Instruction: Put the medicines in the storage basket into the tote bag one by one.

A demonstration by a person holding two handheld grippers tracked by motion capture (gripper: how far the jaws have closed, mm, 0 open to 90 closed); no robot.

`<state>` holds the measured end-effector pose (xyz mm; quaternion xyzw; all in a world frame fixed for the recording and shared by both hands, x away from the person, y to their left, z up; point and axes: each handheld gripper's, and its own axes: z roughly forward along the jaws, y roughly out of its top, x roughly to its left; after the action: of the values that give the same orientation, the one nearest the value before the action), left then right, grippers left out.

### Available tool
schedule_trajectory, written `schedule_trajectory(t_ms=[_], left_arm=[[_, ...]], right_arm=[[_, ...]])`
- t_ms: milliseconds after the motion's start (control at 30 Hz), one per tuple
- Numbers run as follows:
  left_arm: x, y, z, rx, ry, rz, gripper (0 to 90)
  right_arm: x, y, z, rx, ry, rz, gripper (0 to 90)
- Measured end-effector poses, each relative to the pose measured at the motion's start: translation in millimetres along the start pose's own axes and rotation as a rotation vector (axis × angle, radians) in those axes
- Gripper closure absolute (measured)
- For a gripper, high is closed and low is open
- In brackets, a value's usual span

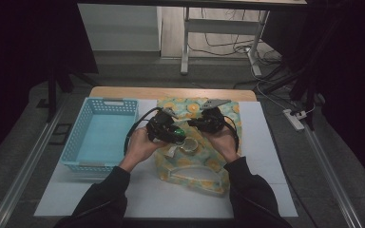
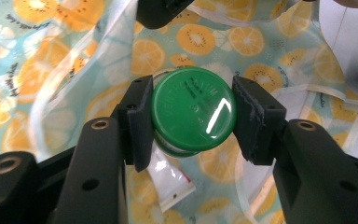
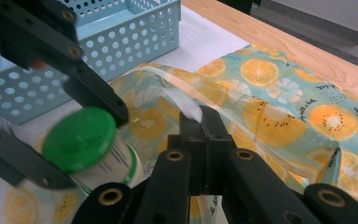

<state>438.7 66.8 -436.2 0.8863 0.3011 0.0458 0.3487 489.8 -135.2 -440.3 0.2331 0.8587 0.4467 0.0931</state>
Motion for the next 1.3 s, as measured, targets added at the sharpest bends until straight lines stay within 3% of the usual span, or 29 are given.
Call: schedule_trajectory(t_ms=[600,933,1300], left_arm=[[3.3,8.1,36.5,-0.012,0.041,-0.005,52.0],[5.1,10.2,50.8,0.006,0.068,0.001,51.7],[1.7,9.1,36.5,-0.030,0.060,-0.012,36.2]], right_arm=[[-1.8,-1.1,0.5,0.000,-0.005,0.002,89.5],[-1.6,-1.4,1.2,0.001,-0.004,0.000,89.5],[-1.0,-0.9,0.2,-0.002,-0.003,-0.004,89.5]])
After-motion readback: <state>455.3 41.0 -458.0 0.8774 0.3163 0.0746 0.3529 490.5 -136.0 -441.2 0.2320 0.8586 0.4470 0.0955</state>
